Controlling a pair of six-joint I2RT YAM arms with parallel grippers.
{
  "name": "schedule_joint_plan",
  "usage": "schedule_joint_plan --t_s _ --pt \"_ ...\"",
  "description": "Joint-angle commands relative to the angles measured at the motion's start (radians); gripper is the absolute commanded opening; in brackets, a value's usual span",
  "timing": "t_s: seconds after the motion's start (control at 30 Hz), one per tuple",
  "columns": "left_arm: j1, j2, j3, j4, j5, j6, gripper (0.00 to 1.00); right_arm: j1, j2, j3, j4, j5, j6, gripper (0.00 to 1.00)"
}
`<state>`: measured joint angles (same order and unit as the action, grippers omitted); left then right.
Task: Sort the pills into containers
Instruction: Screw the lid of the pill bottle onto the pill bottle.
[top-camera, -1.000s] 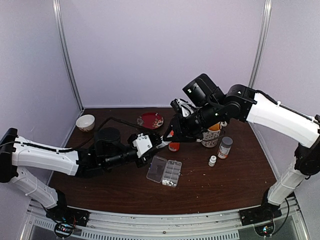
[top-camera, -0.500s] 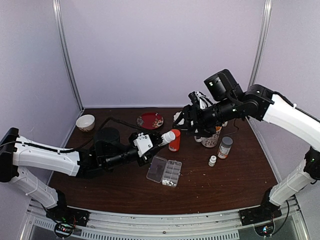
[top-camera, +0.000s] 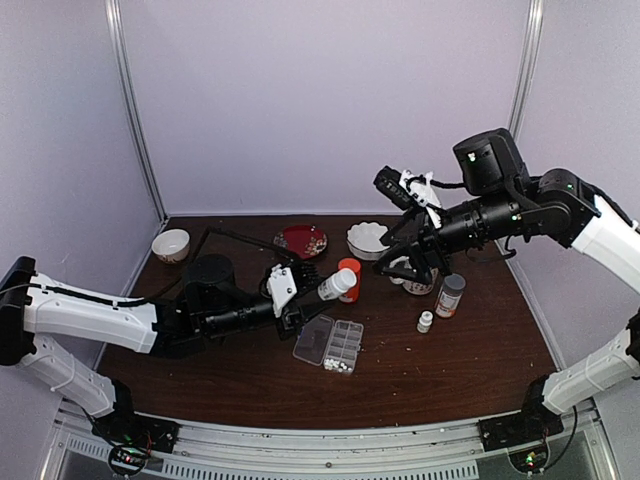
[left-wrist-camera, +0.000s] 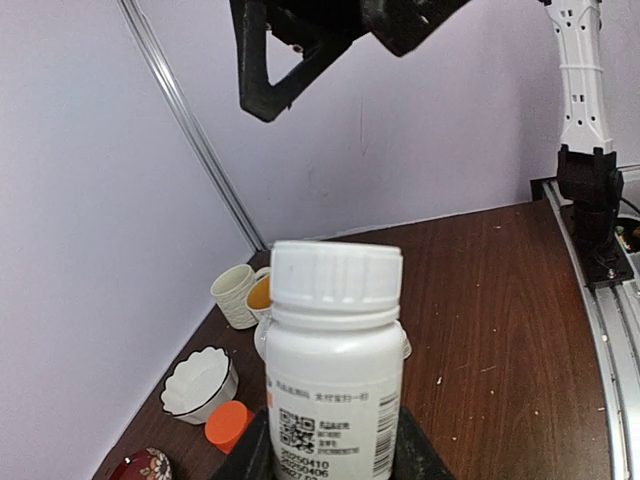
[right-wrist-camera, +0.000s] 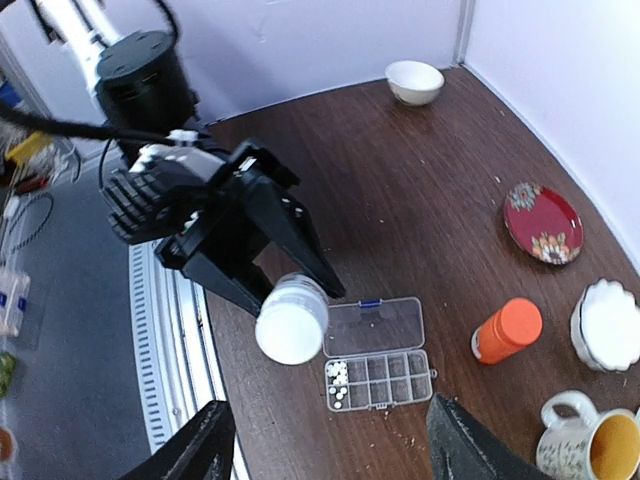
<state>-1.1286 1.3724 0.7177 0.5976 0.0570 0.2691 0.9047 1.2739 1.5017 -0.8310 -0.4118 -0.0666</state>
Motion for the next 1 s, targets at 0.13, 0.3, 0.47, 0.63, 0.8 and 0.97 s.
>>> schedule_joint_plan --t_s 0.13,0.3,0.47,0.63,0.8,0.97 --pt "-0.003 -0.027 0.027 0.006 0.128 -0.071 0.15 0.14 0.137 0.178 -0.163 0.014 -0.488 0.66" --pt "-0.004 -0.034 0.029 0.001 0.122 -0.076 0.15 0.194 0.204 0.239 -0.203 0.086 -0.518 0.61" --pt "-0.003 -0.042 0.026 -0.002 0.122 -0.078 0.15 0.207 0.222 0.243 -0.208 0.139 -0.531 0.56" --pt "-0.004 -0.046 0.02 0.001 0.133 -0.08 0.15 0.21 0.225 0.231 -0.204 0.199 -0.539 0.58" --pt "-0.003 -0.047 0.018 0.005 0.135 -0.08 0.14 0.214 0.229 0.226 -0.202 0.221 -0.539 0.56" --pt "-0.003 -0.048 0.018 0.007 0.138 -0.082 0.14 0.219 0.237 0.232 -0.195 0.226 -0.533 0.45"
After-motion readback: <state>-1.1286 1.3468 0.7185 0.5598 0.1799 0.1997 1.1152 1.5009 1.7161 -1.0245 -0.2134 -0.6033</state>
